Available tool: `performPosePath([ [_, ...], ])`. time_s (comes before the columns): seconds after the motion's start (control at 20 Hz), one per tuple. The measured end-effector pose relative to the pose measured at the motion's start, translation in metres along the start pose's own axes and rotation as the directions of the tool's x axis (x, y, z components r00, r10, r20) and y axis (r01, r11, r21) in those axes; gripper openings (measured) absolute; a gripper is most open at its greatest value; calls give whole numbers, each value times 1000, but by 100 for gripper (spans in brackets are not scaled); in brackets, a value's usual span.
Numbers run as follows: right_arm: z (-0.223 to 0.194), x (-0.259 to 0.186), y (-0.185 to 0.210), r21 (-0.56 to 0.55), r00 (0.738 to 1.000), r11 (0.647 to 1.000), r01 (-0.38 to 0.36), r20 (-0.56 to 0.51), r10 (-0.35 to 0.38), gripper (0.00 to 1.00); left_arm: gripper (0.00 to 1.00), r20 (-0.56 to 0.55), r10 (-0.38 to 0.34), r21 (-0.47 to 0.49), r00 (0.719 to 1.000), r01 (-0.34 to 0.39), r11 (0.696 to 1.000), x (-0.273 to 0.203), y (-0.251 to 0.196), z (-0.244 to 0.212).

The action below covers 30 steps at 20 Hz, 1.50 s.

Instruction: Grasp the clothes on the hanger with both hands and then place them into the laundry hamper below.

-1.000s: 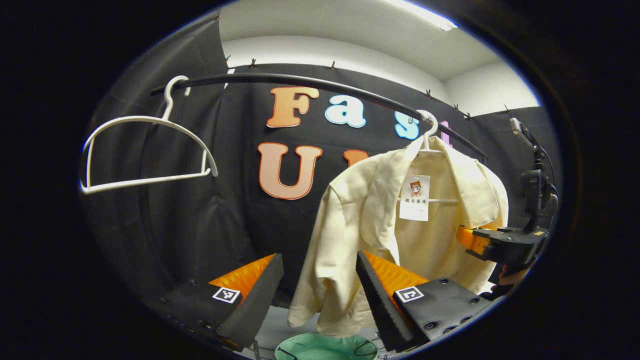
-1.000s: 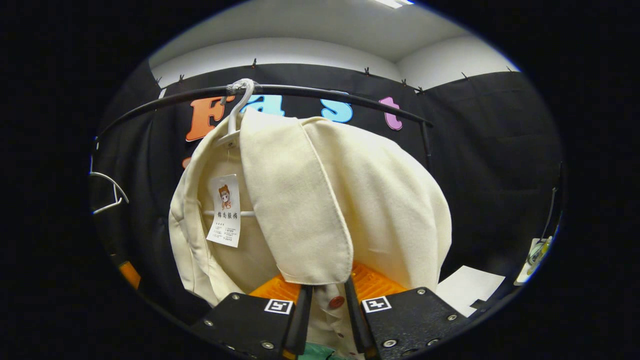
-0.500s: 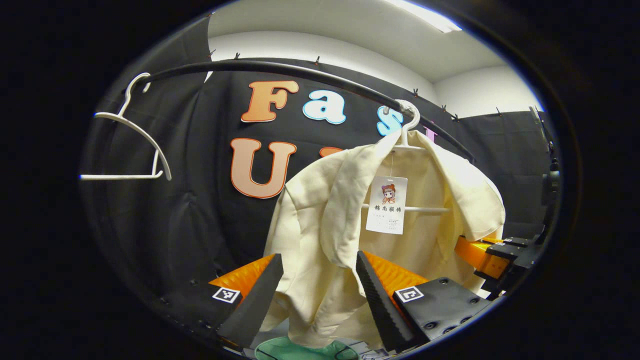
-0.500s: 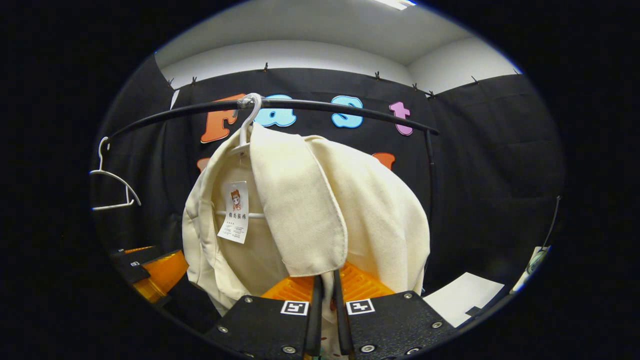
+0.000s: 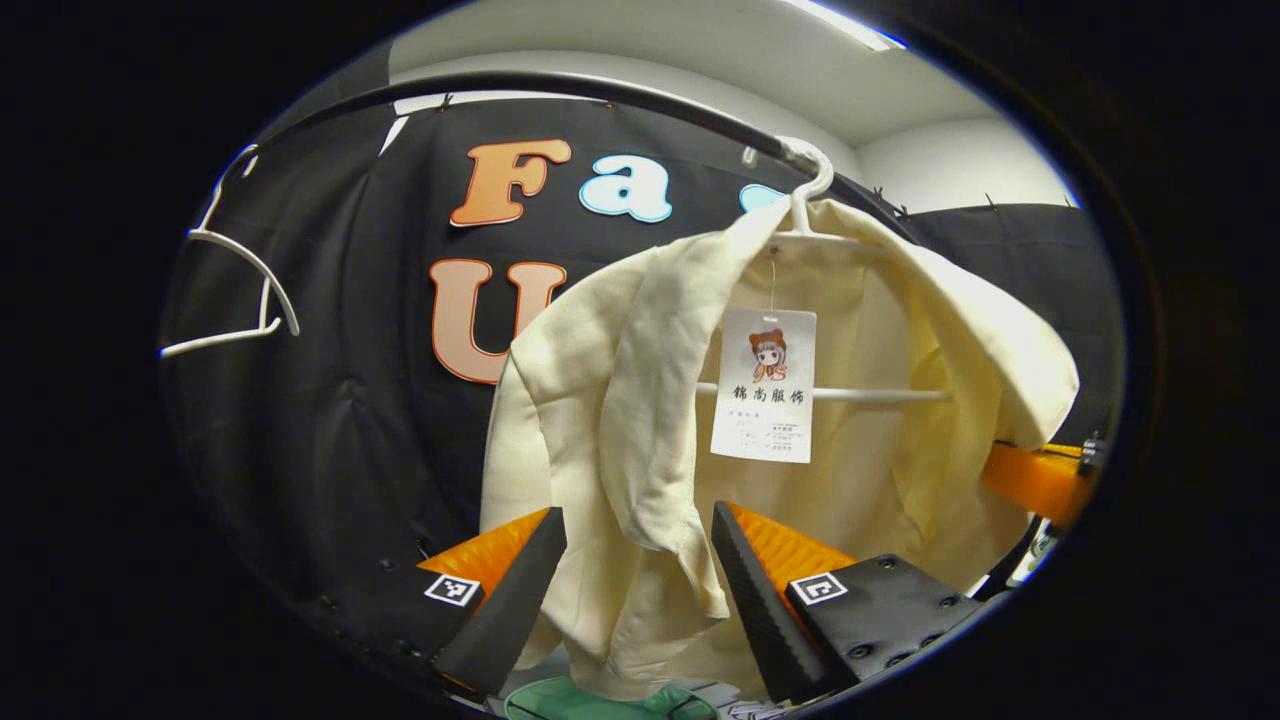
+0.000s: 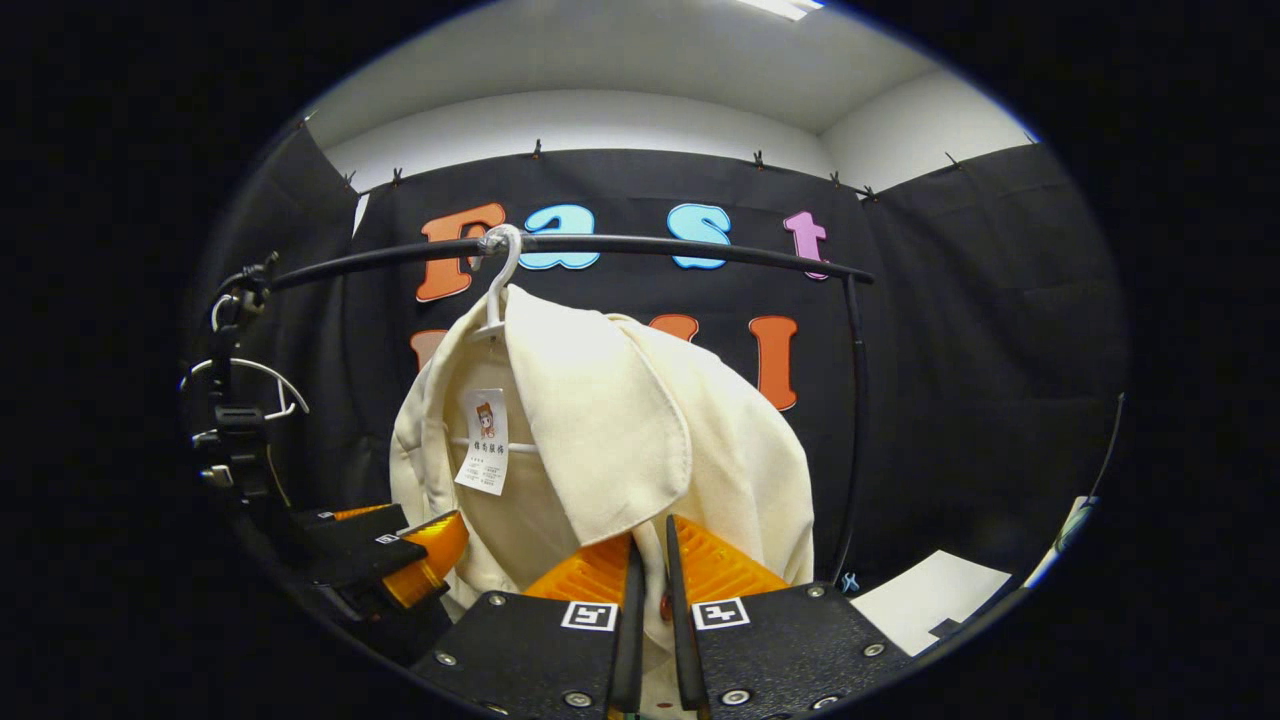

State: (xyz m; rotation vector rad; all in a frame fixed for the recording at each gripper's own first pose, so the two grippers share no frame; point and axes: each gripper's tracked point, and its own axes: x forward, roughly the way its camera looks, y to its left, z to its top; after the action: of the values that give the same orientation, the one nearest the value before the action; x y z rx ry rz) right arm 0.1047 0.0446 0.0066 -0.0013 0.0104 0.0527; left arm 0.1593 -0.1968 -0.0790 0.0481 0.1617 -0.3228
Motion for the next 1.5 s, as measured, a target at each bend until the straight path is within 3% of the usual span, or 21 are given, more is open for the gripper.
performPosePath([
  [0.1, 3, -2, -2, -1, 1000, 1000, -7, 2, 7, 13, 93, -13, 7, -9, 1000, -7, 1000, 10, 1, -5],
  [0.2, 5, -4, -3, -3, 1000, 1000, -16, 3, 16, 13, 100, -27, 2, -16, 1000, -3, 1000, 17, -2, -9],
  [0.25, 7, -5, -3, -4, 1000, 1000, -20, 3, 20, 13, 93, -35, -6, -20, 999, 5, 1000, 21, -4, -12],
  [0.35, 10, -8, -3, -4, 999, 999, -34, 2, 34, 13, 96, -48, -11, -25, 999, 9, 1000, 27, -7, -16],
  [0.6, 30, -18, -4, 22, 997, 998, -67, 29, 67, 13, 60, -8, -11, 30, 1000, 11, 999, 29, -10, -8],
  [0.7, 37, -20, -6, 16, 997, 997, -74, 35, 73, 12, 39, -27, 13, 31, 1000, -12, 999, 32, -3, -10],
  [0.75, 39, -20, -6, 12, 996, 997, -79, 36, 78, 6, 29, -38, 14, 27, 999, -13, 1000, 33, -2, -10],
  [0.8, 41, -20, -6, 10, 996, 997, -83, 35, 83, 5, 21, -48, -7, 23, 999, 9, 1000, 32, -4, -10],
  [0.85, 43, -21, -6, 9, 996, 996, -87, 37, 86, 4, 22, -68, -11, 29, 998, 13, 999, 30, -2, -11],
  [0.9, 45, -23, -6, 10, 995, 996, -90, 40, 89, 3, 12, -85, 1, 42, 996, 3, 999, 27, 2, -11],
  [1.05, 54, -27, -11, 25, 995, 996, -91, 49, 89, 2, 8, -81, 20, 34, 997, -17, 999, 16, 10, -1],
  [1.5, 109, -29, -53, 0, 990, 999, -44, 138, 43, 0, 9, -6, 160, 14, 987, -159, 987, -15, 64, 59],
])
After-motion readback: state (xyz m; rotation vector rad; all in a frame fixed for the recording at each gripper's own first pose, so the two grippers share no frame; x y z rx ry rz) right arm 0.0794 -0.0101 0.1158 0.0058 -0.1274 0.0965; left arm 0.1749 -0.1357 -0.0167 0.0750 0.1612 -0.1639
